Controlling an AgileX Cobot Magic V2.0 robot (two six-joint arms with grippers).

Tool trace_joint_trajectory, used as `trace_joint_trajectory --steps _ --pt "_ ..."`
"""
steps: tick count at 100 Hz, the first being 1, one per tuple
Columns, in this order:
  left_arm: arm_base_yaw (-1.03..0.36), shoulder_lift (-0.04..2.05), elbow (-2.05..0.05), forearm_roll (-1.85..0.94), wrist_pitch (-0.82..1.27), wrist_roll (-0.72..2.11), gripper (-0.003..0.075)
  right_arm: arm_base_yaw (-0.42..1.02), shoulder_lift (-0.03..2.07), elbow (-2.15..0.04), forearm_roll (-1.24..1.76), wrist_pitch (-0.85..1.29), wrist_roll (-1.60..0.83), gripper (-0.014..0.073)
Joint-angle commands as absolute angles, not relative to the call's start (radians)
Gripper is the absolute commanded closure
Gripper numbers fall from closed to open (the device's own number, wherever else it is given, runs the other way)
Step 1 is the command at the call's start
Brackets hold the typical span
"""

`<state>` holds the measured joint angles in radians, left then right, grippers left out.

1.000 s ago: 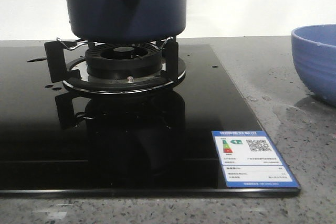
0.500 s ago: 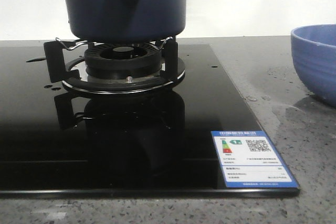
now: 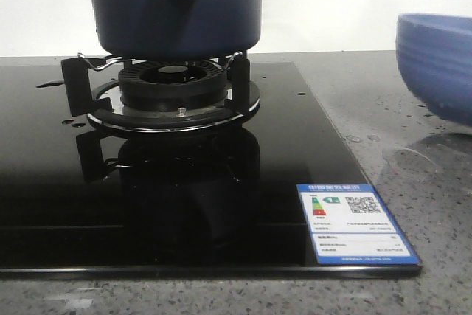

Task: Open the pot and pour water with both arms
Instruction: 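Grip the light blue bowl rim with the right gripper and lift it toward the saucepan, then tilt the bowl with the right gripper to pour water into the saucepan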

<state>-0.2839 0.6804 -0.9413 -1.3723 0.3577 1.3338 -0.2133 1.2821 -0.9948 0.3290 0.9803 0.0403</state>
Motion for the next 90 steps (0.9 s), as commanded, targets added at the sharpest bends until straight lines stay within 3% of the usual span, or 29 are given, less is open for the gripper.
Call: trace_joint_trajectory --steps 1,32,59,90 --pt "-0.309 0.662 -0.973 -1.420 0.253 1.328 0.0458 -0.196 1.234 -1.083 0.370 0.974 0.029 0.0659" --pt "-0.332 0.653 -0.973 -1.420 0.225 1.329 0.0458 -0.037 1.282 -1.502 0.381 1.122 0.076 0.0645" --pt "-0.332 0.653 -0.973 -1.423 0.225 1.329 0.0458 0.086 1.502 -1.924 0.391 1.274 0.111 0.0634" --pt "-0.332 0.653 -0.973 -1.430 0.238 1.329 0.0458 0.281 1.723 -2.229 0.198 1.231 0.117 0.0634"
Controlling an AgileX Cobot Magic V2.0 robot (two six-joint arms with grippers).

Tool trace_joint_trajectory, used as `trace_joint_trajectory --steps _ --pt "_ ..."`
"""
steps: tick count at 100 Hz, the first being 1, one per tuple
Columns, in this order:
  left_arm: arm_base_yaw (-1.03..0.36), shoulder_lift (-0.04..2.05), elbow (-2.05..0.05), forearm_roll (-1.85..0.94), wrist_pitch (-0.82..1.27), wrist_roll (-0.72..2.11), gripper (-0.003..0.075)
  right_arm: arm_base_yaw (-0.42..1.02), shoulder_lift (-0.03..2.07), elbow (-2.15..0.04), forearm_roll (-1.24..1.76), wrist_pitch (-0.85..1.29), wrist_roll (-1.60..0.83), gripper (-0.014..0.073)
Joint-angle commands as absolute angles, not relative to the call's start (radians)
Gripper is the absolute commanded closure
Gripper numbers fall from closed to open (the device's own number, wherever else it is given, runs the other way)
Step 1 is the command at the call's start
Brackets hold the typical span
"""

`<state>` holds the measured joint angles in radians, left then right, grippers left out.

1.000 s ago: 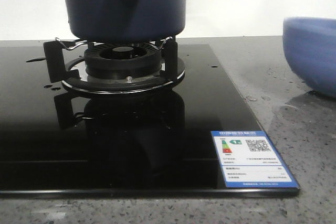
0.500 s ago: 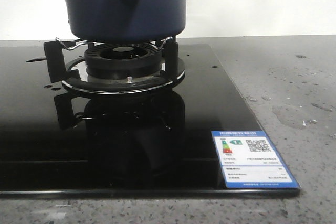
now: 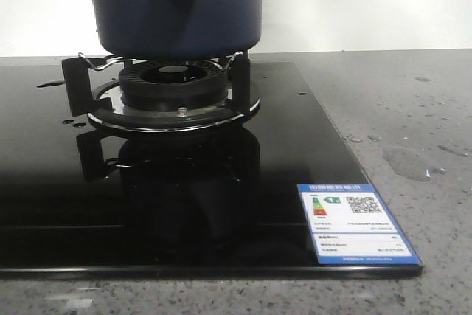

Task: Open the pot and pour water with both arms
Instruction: 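Tilt the bowl with the right gripper to pour water into the saucepan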

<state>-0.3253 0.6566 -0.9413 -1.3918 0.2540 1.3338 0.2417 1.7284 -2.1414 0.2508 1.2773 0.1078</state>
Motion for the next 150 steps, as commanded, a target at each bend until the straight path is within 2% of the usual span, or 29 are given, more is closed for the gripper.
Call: trace_joint_trajectory --steps 1,34,91,150 --pt "-0.332 0.653 -0.973 -1.430 0.240 1.329 0.0458 0.289 1.730 -2.237 0.191 1.229 0.117 0.0634" --pt "-0.332 0.653 -0.973 -1.430 0.264 1.329 0.0458 0.438 1.810 -2.273 -0.148 1.074 0.130 0.0634" --pt "-0.332 0.653 -0.973 -1.430 0.264 1.329 0.0458 0.728 1.856 -2.273 -1.065 0.990 0.180 0.0634" --pt "-0.351 0.653 -0.973 -1.428 0.264 1.329 0.0458 0.782 1.910 -2.273 -1.367 0.942 0.180 0.0634"
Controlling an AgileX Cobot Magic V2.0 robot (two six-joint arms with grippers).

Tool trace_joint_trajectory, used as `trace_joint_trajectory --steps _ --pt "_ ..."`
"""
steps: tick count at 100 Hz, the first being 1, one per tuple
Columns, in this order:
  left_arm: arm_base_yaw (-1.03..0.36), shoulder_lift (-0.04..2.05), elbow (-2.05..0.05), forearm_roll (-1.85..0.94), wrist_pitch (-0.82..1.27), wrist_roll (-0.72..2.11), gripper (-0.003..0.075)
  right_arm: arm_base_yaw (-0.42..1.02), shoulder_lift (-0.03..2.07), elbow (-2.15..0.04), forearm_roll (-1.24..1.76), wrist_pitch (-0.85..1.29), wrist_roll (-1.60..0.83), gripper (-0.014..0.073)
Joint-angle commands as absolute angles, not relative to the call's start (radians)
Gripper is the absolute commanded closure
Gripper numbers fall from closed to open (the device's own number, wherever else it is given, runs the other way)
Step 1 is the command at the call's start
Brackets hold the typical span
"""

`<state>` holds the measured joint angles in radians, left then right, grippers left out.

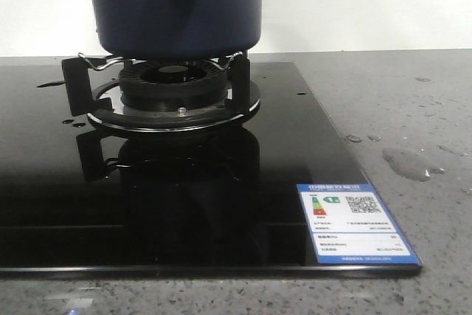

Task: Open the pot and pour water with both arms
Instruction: 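Tilt the bowl with the right gripper to pour water into the saucepan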

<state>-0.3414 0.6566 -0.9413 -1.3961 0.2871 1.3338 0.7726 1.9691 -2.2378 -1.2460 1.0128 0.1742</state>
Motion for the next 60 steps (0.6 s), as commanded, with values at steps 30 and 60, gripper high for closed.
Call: trace_joint_trajectory --steps 30,60 --pt "-0.367 0.653 -0.973 -1.420 0.264 1.329 0.0458 0.810 1.910 -2.273 -1.453 0.908 0.180 0.0634" --pt "-0.368 0.653 -0.973 -1.420 0.264 1.329 0.0458 0.810 1.910 -2.273 -1.343 1.050 0.180 0.0636"
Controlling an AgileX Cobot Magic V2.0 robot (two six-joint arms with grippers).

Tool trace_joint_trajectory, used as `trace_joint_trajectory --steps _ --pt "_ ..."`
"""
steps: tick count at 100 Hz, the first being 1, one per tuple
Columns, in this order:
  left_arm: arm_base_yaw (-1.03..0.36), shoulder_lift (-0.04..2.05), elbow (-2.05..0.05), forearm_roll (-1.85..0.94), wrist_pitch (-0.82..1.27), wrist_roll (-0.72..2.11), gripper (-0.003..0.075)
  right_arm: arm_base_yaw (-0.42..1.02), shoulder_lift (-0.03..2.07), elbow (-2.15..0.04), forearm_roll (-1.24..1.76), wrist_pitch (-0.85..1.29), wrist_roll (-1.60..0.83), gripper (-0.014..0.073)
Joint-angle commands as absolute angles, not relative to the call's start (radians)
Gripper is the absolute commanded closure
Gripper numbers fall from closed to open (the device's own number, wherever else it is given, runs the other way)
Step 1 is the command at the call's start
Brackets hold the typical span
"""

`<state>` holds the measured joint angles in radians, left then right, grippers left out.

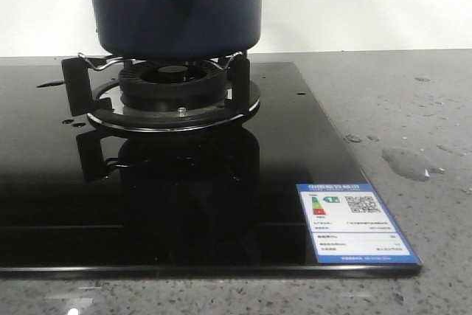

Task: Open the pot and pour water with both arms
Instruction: 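Tilt the bowl with the right gripper to pour water into the saucepan, then lower the emptied bowl back onto the counter with the right gripper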

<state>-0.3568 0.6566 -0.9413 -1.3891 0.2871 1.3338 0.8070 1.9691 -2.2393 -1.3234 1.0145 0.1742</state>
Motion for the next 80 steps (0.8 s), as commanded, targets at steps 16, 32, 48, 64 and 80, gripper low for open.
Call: trace_joint_trajectory --steps 16,32,48,64,80 --pt "-0.368 0.653 -0.973 -1.420 0.264 1.331 0.0458 0.796 1.910 -2.273 -1.164 1.151 0.281 0.0636" --pt "-0.368 0.658 -0.973 -1.420 0.274 1.331 0.0458 0.725 1.888 -2.275 -0.878 1.238 0.299 0.0636" --pt "-0.368 0.676 -0.973 -1.420 0.308 1.331 0.0458 0.615 1.801 -2.275 -0.645 1.273 0.300 0.0636" --pt "-0.368 0.733 -0.973 -1.429 0.334 1.331 0.0458 0.440 1.707 -2.260 -0.333 1.318 0.277 0.0636" --pt "-0.368 0.821 -0.973 -1.429 0.350 1.336 0.0458 0.298 1.602 -2.158 -0.171 1.318 0.247 0.0636"
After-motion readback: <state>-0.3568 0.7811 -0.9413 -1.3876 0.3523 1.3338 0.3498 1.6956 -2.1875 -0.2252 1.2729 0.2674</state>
